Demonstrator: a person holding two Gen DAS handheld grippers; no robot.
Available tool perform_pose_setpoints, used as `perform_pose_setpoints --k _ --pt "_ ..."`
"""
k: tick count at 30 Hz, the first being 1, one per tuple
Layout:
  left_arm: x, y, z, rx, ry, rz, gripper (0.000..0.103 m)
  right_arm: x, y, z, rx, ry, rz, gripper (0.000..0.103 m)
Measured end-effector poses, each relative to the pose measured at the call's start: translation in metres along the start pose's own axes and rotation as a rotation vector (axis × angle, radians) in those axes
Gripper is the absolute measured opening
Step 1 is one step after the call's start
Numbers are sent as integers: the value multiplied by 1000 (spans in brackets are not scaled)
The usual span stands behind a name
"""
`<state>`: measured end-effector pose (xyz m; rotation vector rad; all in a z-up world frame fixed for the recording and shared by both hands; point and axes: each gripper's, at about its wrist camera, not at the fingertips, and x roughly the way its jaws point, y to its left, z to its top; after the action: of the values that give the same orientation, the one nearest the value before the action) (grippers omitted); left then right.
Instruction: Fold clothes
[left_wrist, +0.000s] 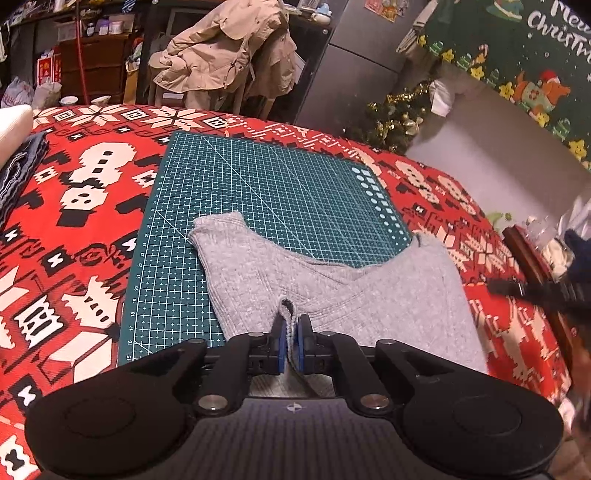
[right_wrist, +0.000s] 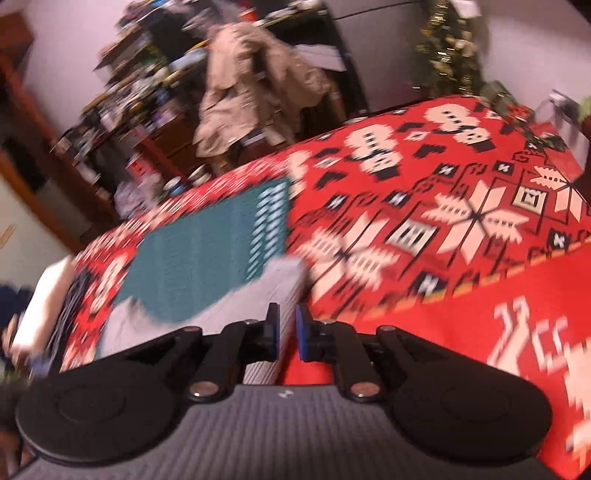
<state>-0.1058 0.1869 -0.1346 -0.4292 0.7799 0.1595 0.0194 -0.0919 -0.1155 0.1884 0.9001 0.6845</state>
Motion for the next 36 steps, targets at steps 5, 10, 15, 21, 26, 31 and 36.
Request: perform_pose_setpoints --k 5,10,15,21,26,31,36 --pt "-17 0 -5 6 -22 3 15 -35 42 -47 -123 70 55 12" --pt "-38 4 -16 -5 -28 -1 17 -55 102 -92 -356 99 89 12" --pt "-64 12 -32 -33 -28 2 17 -46 150 -115 -481 110 160 12" --pt "-85 21 -49 -70 -23 0 17 -20 187 -132 -630 132 90 21" --pt "-87 20 -55 -64 -22 -41 17 -7 188 -132 -676 127 19 7" --pt "-80 -1 -58 41 -23 -138 17 -11 158 -103 -402 150 109 6" --pt "-63 -39 -65 258 -44 -148 17 -10 121 -75 -111 194 226 6"
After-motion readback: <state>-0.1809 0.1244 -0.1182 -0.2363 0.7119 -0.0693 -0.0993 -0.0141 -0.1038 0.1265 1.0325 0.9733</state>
